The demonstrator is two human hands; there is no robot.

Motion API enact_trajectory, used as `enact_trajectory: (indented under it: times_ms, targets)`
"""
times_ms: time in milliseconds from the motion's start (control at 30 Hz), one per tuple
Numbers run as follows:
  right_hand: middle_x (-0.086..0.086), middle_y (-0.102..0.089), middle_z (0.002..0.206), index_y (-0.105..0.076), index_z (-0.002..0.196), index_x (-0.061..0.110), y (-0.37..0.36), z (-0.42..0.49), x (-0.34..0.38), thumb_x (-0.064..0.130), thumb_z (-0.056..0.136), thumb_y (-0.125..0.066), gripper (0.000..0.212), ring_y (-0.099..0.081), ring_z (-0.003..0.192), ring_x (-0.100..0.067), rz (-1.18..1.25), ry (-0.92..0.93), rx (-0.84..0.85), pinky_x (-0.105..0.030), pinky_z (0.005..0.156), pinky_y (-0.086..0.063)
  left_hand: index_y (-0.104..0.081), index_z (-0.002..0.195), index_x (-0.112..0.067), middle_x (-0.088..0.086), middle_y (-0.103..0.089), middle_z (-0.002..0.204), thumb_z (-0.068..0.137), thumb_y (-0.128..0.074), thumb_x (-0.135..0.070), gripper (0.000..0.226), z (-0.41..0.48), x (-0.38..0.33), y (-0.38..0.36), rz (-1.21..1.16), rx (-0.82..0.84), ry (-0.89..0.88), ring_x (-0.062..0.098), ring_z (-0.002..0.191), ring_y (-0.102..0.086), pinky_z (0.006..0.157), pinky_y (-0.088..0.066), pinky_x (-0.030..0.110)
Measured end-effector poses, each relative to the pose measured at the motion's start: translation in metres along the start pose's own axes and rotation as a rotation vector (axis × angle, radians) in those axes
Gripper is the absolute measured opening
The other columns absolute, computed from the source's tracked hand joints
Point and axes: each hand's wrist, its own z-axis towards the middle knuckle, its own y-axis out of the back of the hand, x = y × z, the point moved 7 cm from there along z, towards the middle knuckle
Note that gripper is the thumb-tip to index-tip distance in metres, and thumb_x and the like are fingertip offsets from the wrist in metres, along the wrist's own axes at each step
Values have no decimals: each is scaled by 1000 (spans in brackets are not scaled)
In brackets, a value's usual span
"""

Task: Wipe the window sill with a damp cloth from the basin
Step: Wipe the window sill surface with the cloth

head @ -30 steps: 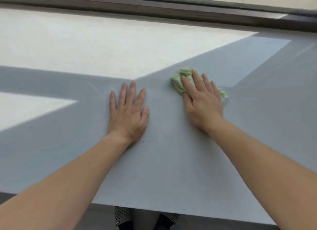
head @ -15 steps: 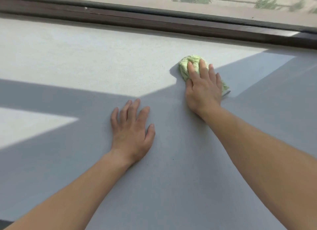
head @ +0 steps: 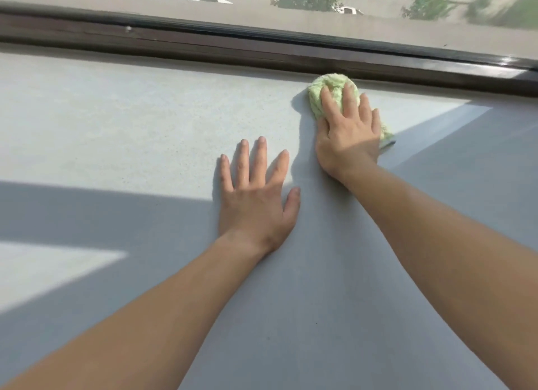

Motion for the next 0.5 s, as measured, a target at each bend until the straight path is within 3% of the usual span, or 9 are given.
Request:
enact_trajectory:
  times_ms: [100,167,367,433,500]
  targets:
    - [1,-16,165,-22,153,43,-5,-6,37,47,102,-23,51,-11,152,-31,-19,307,61,-47,123,-7,-16,154,-31,10,-3,166,94,-22,-57,66,0,0,0,9,-6,0,33,152,7,118,3,60]
    - [3,-18,165,-25,153,42,0,3,27,45,103,-27,50,-14,151,-30,-16,342,65,-45,123,-9,-18,154,-31,10,-5,166,94,-24,-57,66,0,-1,-1,0,-8,-10,33,152,5,118,1,60]
    - [3,-23,164,-35,150,39,30,15,-81,33,103,-40,48,-17,151,-29,61,21,-53,-44,122,-13,-19,154,-30,11,-5,166,94,-24,-56,66,-2,0,-3,0,-8,-11,33,152,6,118,1,60]
    - [1,-23,164,-35,151,38,32,10,-91,34,102,-37,49,-19,150,-31,48,-131,-88,-45,121,-16,-19,155,-29,12,-4,166,94,-24,-56,66,-2,-1,-3,4,-9,-13,34,152,6,118,1,61]
    - [-2,-22,164,-33,151,36,26,-6,-73,35,101,-33,50,-19,149,-33,14,-129,-106,-46,121,-18,-18,155,-29,12,-4,166,95,-24,-56,66,-2,1,-2,12,-10,-11,34,152,6,118,0,61]
